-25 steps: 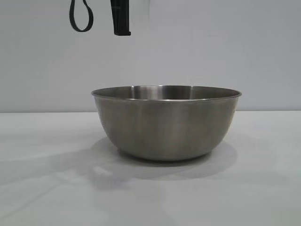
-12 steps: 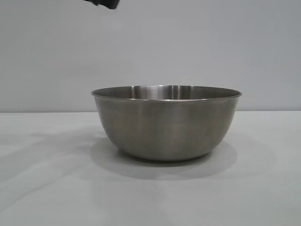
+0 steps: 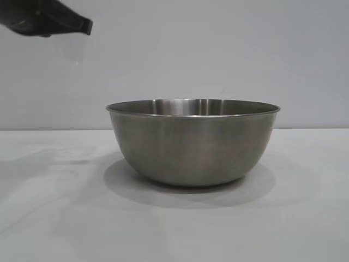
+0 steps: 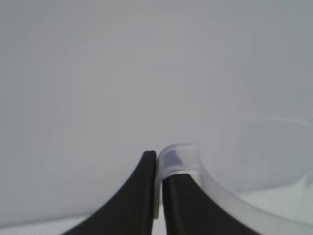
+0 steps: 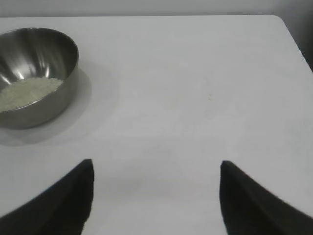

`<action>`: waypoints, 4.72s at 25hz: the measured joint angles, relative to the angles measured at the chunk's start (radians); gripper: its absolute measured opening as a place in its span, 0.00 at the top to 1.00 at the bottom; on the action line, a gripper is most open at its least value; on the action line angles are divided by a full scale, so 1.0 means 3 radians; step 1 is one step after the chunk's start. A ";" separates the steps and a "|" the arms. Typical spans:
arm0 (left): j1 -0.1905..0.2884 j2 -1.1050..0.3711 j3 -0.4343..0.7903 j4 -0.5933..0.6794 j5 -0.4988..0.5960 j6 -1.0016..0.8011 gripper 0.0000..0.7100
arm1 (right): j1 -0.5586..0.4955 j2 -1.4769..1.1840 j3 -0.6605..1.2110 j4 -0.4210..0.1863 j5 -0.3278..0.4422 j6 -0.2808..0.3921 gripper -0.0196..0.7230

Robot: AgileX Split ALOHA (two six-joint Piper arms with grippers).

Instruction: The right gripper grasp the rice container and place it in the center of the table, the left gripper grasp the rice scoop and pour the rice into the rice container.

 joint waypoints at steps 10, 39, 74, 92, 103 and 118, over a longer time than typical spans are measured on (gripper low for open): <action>0.0000 0.0516 0.0005 0.0025 0.0000 -0.0329 1.00 | 0.0000 0.0000 0.0000 0.0000 0.0000 0.0000 0.36; 0.0000 0.0803 0.0025 0.0192 0.0000 -0.0610 0.93 | 0.0000 0.0000 0.0000 0.0000 0.0000 -0.0006 0.36; 0.0000 -0.0228 0.1204 0.0907 0.0141 -0.0913 0.63 | 0.0000 0.0000 0.0000 0.0000 0.0000 -0.0006 0.36; 0.0000 -0.1601 0.0661 0.1065 0.2913 -0.0514 0.63 | 0.0000 0.0000 0.0000 0.0000 0.0000 -0.0006 0.36; 0.0000 -0.1823 -0.0227 0.1146 0.4541 -0.0457 0.32 | 0.0000 0.0000 0.0000 0.0000 0.0000 -0.0006 0.36; 0.0000 -0.2972 -0.0852 0.1417 0.6129 -0.0449 0.29 | 0.0000 0.0000 0.0000 0.0000 0.0000 -0.0006 0.36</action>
